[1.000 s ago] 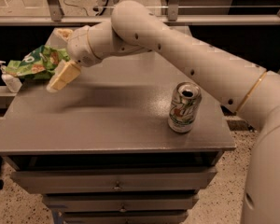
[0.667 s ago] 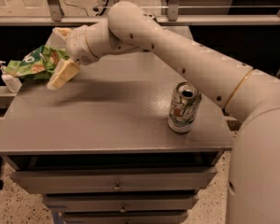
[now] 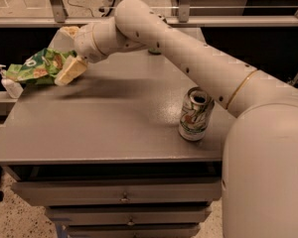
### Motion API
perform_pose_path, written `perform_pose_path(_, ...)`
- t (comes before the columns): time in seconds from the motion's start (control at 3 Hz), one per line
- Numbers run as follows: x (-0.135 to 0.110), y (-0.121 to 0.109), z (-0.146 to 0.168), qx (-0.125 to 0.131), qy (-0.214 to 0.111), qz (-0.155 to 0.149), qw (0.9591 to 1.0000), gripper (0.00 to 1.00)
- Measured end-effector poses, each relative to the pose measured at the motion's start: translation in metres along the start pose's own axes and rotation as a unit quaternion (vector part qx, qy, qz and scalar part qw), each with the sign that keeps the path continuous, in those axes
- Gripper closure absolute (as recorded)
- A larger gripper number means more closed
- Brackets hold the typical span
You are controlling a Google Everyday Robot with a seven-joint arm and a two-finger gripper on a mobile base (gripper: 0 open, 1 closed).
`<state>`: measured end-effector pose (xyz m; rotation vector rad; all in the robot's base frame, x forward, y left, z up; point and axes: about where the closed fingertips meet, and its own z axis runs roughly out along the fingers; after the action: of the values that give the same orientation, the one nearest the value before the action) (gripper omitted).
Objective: Pick green rice chip bag
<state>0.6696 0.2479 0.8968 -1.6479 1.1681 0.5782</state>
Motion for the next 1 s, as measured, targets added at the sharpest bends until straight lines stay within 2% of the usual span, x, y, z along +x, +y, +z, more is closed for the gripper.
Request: perform_pose_path(1.0,0.009,-0.009,-0.013,0.011,0.017,0.006,0.9998,0.81)
